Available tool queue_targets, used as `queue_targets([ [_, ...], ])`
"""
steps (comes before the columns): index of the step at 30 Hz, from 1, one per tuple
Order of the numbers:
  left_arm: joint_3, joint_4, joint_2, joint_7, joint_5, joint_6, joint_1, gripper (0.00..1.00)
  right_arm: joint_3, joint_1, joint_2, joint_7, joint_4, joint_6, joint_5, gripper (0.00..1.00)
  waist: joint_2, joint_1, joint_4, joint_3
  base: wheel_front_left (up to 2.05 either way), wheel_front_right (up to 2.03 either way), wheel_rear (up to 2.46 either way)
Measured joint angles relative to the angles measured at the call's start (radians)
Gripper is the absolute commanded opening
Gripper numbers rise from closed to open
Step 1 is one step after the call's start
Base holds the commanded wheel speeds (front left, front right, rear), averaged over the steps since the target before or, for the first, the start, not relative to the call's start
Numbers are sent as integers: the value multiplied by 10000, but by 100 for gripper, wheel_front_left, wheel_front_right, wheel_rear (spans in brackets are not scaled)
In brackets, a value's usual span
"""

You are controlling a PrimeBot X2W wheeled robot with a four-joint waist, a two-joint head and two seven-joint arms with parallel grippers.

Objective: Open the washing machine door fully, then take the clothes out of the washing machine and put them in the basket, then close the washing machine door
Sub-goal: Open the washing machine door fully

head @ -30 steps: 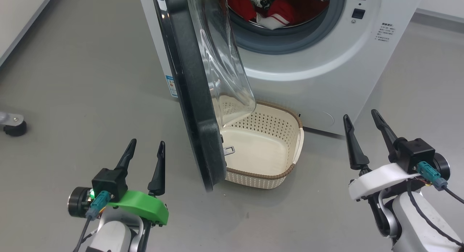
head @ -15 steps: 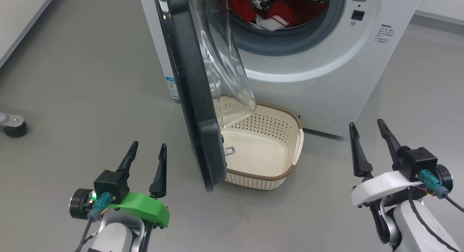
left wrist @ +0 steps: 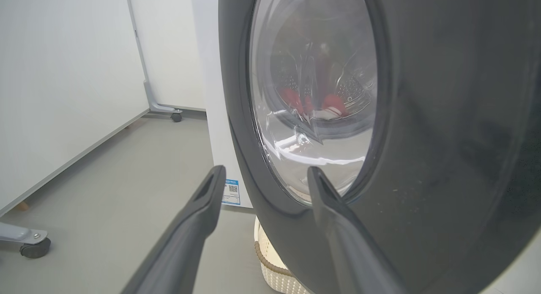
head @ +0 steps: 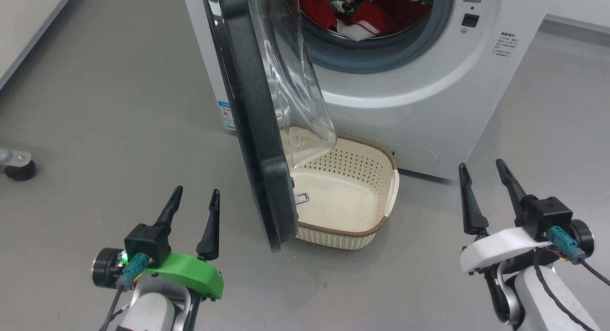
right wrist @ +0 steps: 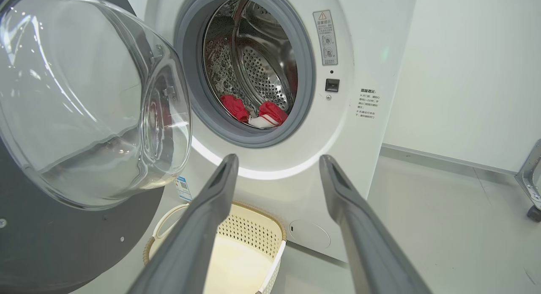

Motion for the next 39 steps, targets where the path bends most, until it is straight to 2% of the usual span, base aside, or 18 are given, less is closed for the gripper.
queue_targets([
  [1, -4, 0, 2, 0, 0, 0, 0, 46, -13, 3, 15, 0, 2, 8, -29, 100, 0, 0, 2, 0, 0, 0, 0],
  [2, 0, -4, 2, 0, 2, 0, 0, 30, -23, 5, 31, 0, 15, 13, -38, 100, 0, 0, 4, -7, 0, 0, 0],
  [3, 0, -13, 6, 0, 4, 0, 0, 6, -35, 22, 46, 0, 17, 15, -48, 100, 0, 0, 2, -12, 0, 0, 0],
  [4, -2, -17, 6, 0, 6, 0, 0, 0, -50, 39, 59, 0, 17, 27, -71, 100, 0, 0, 3, -13, 0, 0, 0],
  [15, 207, -445, 48, 0, 98, 44, -7, 0, -261, 105, 226, 0, 56, 117, -280, 100, 0, 0, -9, 15, 0, 0, 0],
  [21, 489, -1580, 96, 0, 295, 132, -213, 0, -376, 107, 263, 0, 59, 205, -447, 100, 0, 0, 12, 7, 0, 0, 0],
  [29, 608, -3948, 115, -48, 876, 119, -1010, 0, -497, 114, 385, 0, 77, 372, -556, 100, 0, 0, 24, -62, 0, 0, 0],
  [34, 4, -5149, 107, -58, 1206, -153, -1256, 0, -568, 140, 499, 0, 79, 378, -619, 100, 0, 0, 6, -86, 0, 0, 0],
  [39, -1158, -5471, 94, -58, 1383, -665, -1225, 0, -571, 142, 610, 0, 98, 468, -662, 100, 0, 0, -45, -85, 0, 0, 0],
])
